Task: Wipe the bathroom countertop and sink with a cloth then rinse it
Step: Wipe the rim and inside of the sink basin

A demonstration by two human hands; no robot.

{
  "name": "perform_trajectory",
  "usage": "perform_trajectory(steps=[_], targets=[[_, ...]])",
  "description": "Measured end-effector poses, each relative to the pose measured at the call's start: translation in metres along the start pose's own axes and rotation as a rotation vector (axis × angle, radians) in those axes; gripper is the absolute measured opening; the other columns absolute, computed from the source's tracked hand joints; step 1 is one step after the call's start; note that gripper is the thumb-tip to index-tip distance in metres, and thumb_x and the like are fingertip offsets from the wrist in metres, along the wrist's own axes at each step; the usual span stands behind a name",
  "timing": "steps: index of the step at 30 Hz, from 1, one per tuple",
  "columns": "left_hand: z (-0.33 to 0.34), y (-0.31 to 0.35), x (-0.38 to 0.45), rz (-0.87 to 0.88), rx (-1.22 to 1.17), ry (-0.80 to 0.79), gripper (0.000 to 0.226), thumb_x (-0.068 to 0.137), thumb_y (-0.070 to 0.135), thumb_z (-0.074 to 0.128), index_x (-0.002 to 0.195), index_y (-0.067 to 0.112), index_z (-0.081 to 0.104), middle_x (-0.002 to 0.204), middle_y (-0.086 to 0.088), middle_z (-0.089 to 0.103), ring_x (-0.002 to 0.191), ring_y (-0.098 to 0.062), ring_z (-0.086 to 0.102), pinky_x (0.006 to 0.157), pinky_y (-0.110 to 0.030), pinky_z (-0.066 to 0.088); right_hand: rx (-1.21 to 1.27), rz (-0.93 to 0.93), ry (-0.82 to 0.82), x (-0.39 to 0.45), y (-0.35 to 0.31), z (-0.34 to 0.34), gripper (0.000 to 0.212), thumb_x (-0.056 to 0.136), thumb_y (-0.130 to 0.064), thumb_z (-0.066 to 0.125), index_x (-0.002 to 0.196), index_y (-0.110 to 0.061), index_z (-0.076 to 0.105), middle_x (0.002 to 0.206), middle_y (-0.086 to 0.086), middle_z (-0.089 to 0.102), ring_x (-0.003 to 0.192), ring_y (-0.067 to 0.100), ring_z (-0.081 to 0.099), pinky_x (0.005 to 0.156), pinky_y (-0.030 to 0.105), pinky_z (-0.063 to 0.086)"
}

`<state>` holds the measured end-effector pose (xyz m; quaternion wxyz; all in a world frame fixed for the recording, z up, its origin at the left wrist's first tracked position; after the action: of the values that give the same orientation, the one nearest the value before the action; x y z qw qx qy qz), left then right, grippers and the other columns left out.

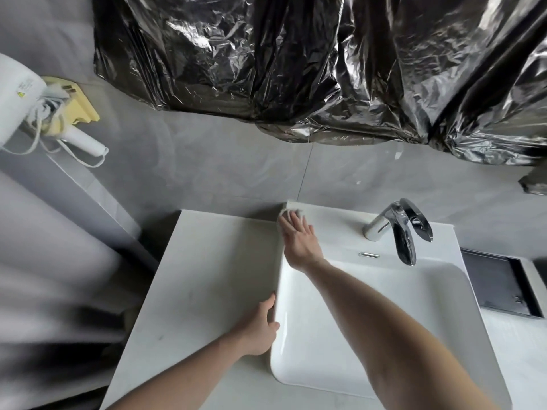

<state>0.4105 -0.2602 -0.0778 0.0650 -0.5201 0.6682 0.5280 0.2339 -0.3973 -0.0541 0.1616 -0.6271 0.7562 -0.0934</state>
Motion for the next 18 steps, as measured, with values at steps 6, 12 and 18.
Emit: perform_trajectory(steps=[6,12,18], targets=[[-0.003,0.016,-0.001,0.013,0.106,-0.029,0.069,0.098,0.019,0.049,0.162,0.024,0.024,0.159,0.002,0.043,0.144,-0.022,0.044,0.114,-0.024,0.034,0.007,0.199,0.142,-0.031,0.114,-0.031,0.069,0.102,-0.01,0.032,0.165,-0.017,0.008,0.173,0.006,0.0,0.159,0.026,-0.008,0.13,0.044,0.004],[-0.001,0.019,-0.001,0.004,0.128,-0.035,0.068,0.096,0.016,0.048,0.161,0.025,0.027,0.156,0.001,0.048,0.139,-0.022,0.048,0.112,-0.025,0.037,0.018,0.34,0.194,-0.037,0.133,-0.033,0.066,0.099,-0.018,0.035,0.163,-0.013,0.02,0.171,0.012,0.013,0.158,0.035,0.005,0.128,0.05,0.007],[0.003,0.016,-0.003,-0.029,0.08,-0.053,0.073,0.1,0.016,0.046,0.165,0.02,0.012,0.167,0.002,0.028,0.151,-0.02,0.032,0.111,-0.017,0.025,0.097,0.164,0.167,-0.018,0.025,-0.01,0.075,0.088,-0.008,0.045,0.16,-0.022,0.03,0.171,0.005,0.019,0.159,0.034,0.007,0.126,0.05,0.012]])
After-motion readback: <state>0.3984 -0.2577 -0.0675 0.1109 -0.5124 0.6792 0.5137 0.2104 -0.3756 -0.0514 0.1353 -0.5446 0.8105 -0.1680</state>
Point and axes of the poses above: each hand's wrist, its own x-axis towards the middle knuckle, its own z-axis out of the palm, y = z × x, the point moved 10 cm from there along x, towards the middle knuckle
